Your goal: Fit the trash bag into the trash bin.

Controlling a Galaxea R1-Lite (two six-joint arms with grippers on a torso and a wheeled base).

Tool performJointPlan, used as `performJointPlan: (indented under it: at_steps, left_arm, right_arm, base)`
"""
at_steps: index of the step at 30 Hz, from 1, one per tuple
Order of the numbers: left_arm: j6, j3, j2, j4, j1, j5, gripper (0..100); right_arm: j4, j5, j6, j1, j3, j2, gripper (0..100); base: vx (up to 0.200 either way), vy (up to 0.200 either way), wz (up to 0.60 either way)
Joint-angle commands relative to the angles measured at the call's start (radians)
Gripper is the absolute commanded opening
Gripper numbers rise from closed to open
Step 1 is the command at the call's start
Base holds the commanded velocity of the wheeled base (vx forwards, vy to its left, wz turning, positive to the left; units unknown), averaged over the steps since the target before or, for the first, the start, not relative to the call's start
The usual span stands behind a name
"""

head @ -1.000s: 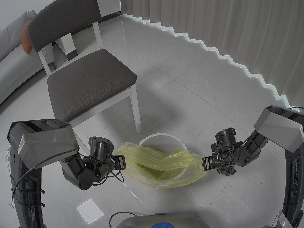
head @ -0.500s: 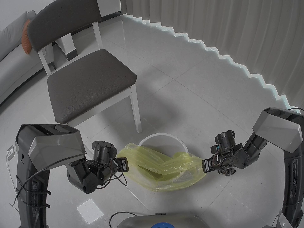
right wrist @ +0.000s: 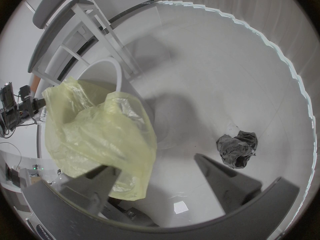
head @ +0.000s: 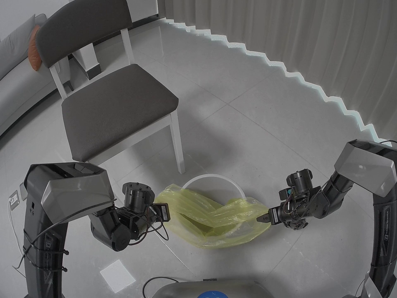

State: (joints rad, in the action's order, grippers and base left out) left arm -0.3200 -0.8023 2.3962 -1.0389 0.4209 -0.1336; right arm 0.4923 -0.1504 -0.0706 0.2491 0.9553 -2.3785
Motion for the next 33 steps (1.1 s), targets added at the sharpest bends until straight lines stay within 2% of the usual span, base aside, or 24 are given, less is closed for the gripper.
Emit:
performJointPlan:
  at_steps: [1,6,16,27,28,33]
  left_arm:
    - [0.001,-0.015,-0.003,-0.001,0.004,-0.001,0]
    - [0.001,-0.035,-0.005,0.005,0.006,-0.001,0]
    - [0.029,-0.063,0.003,0.010,0.010,-0.001,0]
    - [0.029,-0.054,0.017,0.007,0.013,-0.006,0]
    - [0.029,-0.052,0.017,0.007,0.013,-0.006,100]
    - [0.029,-0.049,0.015,0.002,0.010,-0.006,100]
  right_arm:
    - [0.002,-0.023,0.003,-0.001,-0.040,0.073,100]
    - [0.000,-0.024,0.008,0.005,-0.073,0.144,100]
    - [-0.009,-0.049,0.011,0.067,-0.132,0.295,100]
    - [-0.012,-0.034,0.011,0.252,-0.121,0.315,100]
    - [-0.015,-0.032,0.011,0.263,-0.115,0.312,100]
    - [-0.034,-0.009,0.012,0.294,-0.067,0.288,100]
  base:
    - [0.000,0.000,0.00]
    - [0.000,0.000,0.00]
    - [0.000,0.000,0.00]
    - [0.000,0.000,0.00]
    - [0.000,0.000,0.00]
    - [0.000,0.000,0.00]
